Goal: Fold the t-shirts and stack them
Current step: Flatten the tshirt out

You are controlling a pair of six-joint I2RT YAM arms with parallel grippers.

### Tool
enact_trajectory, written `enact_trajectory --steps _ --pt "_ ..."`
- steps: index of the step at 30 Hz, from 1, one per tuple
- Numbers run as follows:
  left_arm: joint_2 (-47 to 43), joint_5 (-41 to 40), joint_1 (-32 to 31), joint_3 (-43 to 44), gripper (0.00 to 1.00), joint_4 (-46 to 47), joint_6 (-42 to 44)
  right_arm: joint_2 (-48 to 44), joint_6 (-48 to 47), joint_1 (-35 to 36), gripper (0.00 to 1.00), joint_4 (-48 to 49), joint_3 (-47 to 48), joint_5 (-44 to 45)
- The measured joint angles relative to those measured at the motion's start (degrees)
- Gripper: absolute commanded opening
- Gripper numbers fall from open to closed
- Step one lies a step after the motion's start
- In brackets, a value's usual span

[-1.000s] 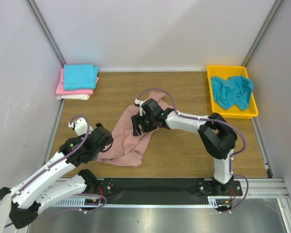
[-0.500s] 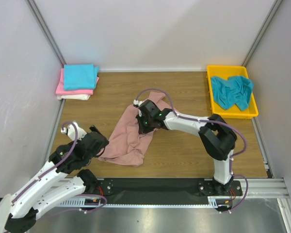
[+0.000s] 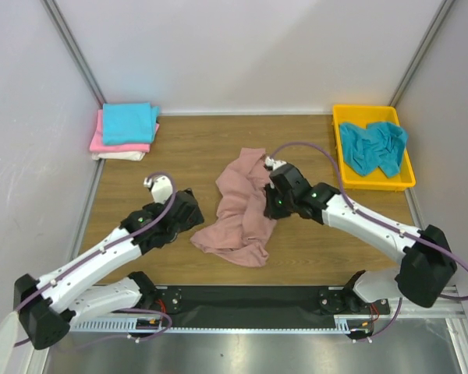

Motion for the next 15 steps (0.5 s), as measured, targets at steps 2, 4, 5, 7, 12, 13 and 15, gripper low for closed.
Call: enact_trajectory --steps 2,4,5,7,12,13,15 --pt "2.4 1.6 0.0 0.3 1.0 2.5 2.1 -1.6 1.0 -0.2 0.67 -2.9 -3.1 -0.3" --pt "4.4 3.0 0.0 0.6 0.99 4.4 3.9 -2.6 1.5 -0.5 0.87 -6.4 -5.5 -1.2" --pt "5.3 3.8 0.0 0.9 0.99 5.4 4.8 -2.8 1.5 -0.6 0.96 -8.3 -6.0 -1.7" --pt "7.2 5.4 0.0 1.4 0.98 7.3 6.9 -3.5 1.9 -1.4 0.99 -11.0 -6.1 -2.1" --pt "10.0 9.9 -0.3 2.3 0.97 12.3 12.4 -7.1 2.7 -11.1 0.97 -12.0 -4.0 -5.2" --pt "10.3 10.4 -0.6 2.4 0.97 13.2 13.5 -7.1 3.3 -14.2 0.96 -10.9 -2.9 -6.5" --pt "10.6 11.5 -1.7 2.4 0.97 14.8 15.7 -6.3 4.2 -19.3 0.94 -7.9 -0.7 -8.2"
